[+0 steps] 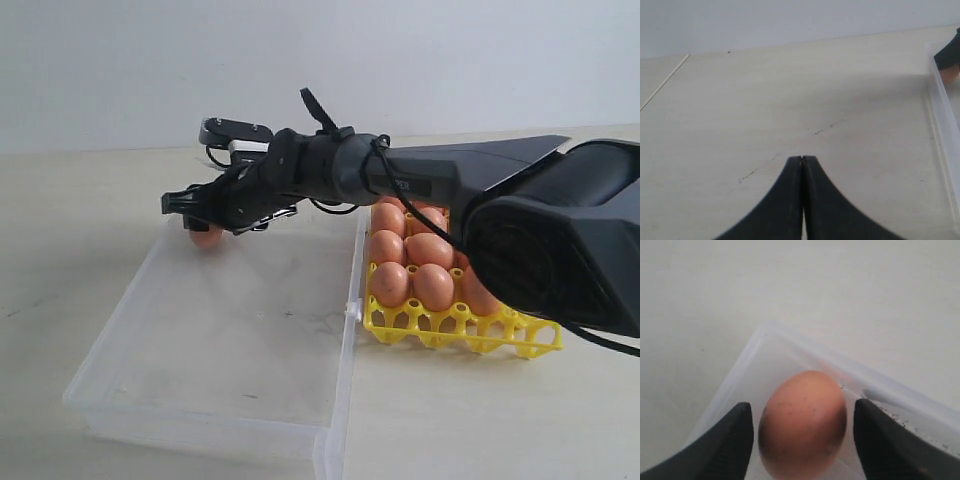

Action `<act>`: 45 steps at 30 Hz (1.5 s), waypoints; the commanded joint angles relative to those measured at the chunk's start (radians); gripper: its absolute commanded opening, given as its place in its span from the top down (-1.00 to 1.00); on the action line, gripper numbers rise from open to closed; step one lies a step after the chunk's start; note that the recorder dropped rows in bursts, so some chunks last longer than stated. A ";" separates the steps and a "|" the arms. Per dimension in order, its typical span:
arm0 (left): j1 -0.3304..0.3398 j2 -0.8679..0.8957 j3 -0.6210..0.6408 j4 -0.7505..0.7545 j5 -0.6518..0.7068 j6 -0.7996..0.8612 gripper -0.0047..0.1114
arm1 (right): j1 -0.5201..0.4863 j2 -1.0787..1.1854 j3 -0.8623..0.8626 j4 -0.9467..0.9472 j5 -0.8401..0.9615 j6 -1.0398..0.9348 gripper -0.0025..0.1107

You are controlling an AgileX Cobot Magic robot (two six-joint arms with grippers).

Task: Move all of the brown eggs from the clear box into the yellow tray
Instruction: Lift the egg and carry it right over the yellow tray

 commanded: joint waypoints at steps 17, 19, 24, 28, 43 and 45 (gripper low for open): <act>-0.006 -0.006 -0.004 -0.002 -0.006 -0.005 0.92 | -0.003 0.065 -0.090 -0.011 0.000 0.028 0.28; -0.006 -0.006 -0.004 -0.002 -0.006 -0.005 0.92 | -0.003 0.065 -0.090 -0.014 -0.012 0.028 0.57; -0.006 -0.006 -0.004 -0.002 -0.006 -0.005 0.92 | -0.003 0.061 -0.090 -0.020 -0.009 0.019 0.96; -0.006 -0.006 -0.004 -0.002 -0.006 -0.005 0.92 | 0.003 0.037 -0.090 -0.036 0.003 0.019 0.96; -0.006 -0.006 -0.004 -0.002 -0.006 -0.005 0.92 | 0.058 -0.194 0.100 -0.124 -0.019 -0.069 0.96; -0.006 -0.006 -0.004 -0.002 -0.006 -0.005 0.92 | 0.073 -0.280 0.232 -0.152 -0.125 -0.069 0.96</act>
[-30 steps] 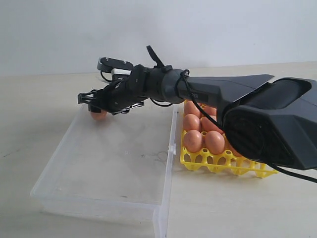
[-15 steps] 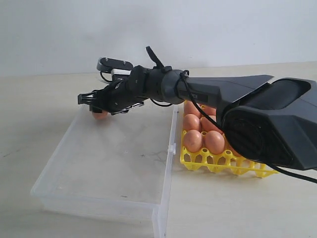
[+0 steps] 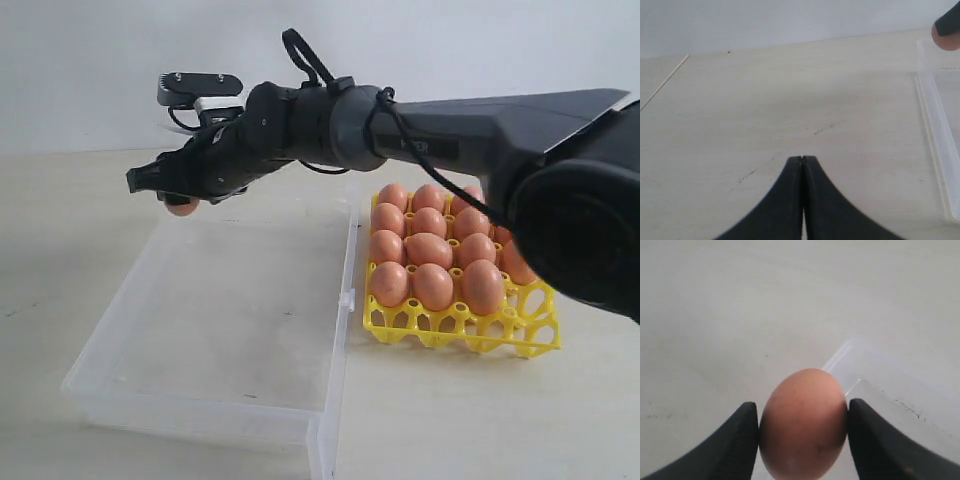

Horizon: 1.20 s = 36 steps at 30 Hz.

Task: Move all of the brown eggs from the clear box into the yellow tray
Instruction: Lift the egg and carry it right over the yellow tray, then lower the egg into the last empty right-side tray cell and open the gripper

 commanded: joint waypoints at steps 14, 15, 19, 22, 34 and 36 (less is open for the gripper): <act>-0.006 -0.006 -0.004 -0.002 -0.006 -0.005 0.92 | -0.067 -0.751 1.157 -0.035 -0.825 -0.187 0.96; -0.006 -0.006 -0.004 -0.002 -0.006 -0.005 0.92 | -0.089 -0.770 1.211 -0.001 -0.855 -0.188 0.96; -0.006 -0.006 -0.004 -0.002 -0.006 -0.005 0.92 | -0.184 -0.812 1.398 0.027 -1.004 -0.155 0.96; -0.006 -0.006 -0.004 -0.002 -0.006 -0.005 0.92 | -0.221 -0.829 1.488 -0.031 -1.094 -0.096 0.96; -0.006 -0.006 -0.004 -0.002 -0.006 -0.005 0.92 | -0.265 -0.842 1.679 -0.022 -1.305 -0.029 0.96; -0.006 -0.006 -0.004 -0.002 -0.006 -0.005 0.92 | -0.265 -0.842 1.689 -0.022 -1.306 -0.029 0.96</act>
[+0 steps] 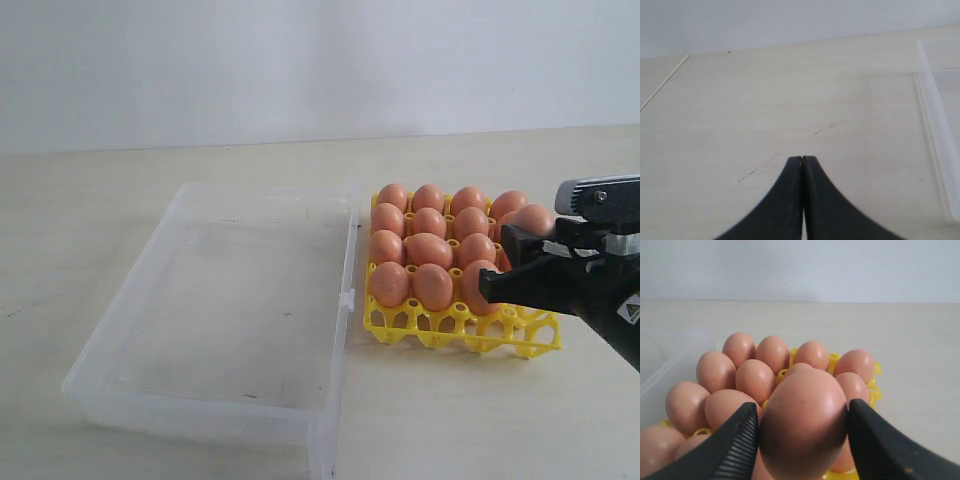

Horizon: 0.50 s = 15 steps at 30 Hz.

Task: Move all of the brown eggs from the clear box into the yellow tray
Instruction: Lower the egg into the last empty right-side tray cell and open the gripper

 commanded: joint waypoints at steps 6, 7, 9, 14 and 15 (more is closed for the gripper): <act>-0.006 -0.006 -0.004 -0.002 -0.006 -0.005 0.92 | -0.006 -0.011 0.041 -0.001 -0.047 0.000 0.96; -0.006 -0.006 -0.004 -0.002 -0.006 -0.005 0.92 | -0.006 -0.011 0.043 -0.001 -0.047 0.000 0.96; -0.006 -0.006 -0.004 -0.002 -0.006 -0.005 0.92 | -0.006 -0.006 0.055 -0.001 -0.055 0.000 0.96; -0.006 -0.006 -0.004 -0.002 -0.006 -0.005 0.92 | -0.006 0.022 0.079 -0.001 -0.087 0.000 0.96; -0.006 -0.006 -0.004 -0.002 -0.006 -0.005 0.92 | -0.006 0.030 0.079 -0.001 -0.091 0.000 0.96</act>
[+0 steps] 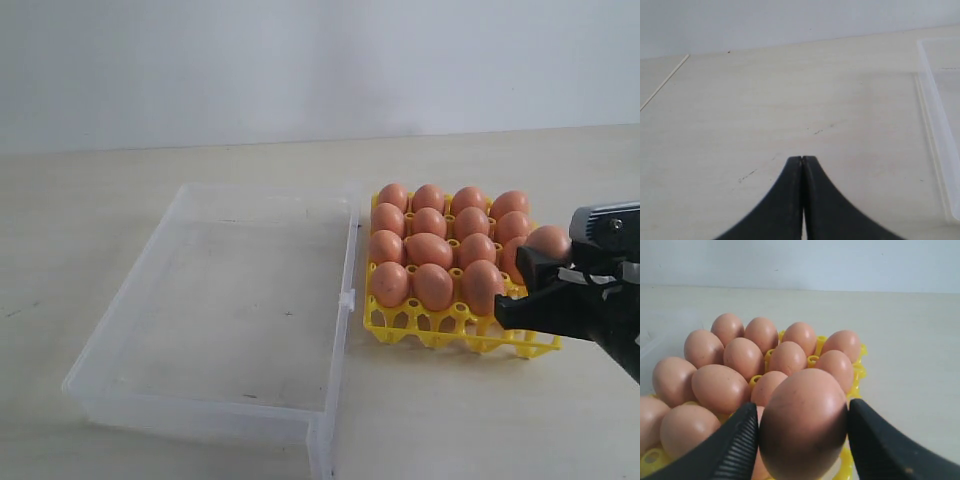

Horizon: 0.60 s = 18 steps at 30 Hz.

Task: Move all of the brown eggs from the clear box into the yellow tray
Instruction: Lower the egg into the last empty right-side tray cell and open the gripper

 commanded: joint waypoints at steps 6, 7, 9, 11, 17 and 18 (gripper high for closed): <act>-0.006 -0.006 -0.004 -0.002 -0.006 -0.005 0.92 | -0.004 0.064 0.008 -0.073 -0.073 0.000 0.96; -0.006 -0.006 -0.004 -0.002 -0.006 -0.005 0.92 | -0.004 0.073 0.008 -0.073 -0.077 0.000 0.96; -0.006 -0.006 -0.004 -0.002 -0.006 -0.005 0.92 | -0.004 0.100 0.006 -0.073 -0.083 0.005 0.96; -0.006 -0.006 -0.004 -0.002 -0.006 -0.005 0.92 | -0.004 0.125 0.006 -0.077 -0.105 0.019 0.96; -0.006 -0.006 -0.004 -0.002 -0.006 -0.005 0.92 | -0.004 0.158 -0.034 -0.082 -0.111 0.043 0.96; -0.006 -0.006 -0.004 -0.002 -0.006 -0.005 0.92 | -0.004 0.158 -0.046 -0.083 -0.109 0.043 0.96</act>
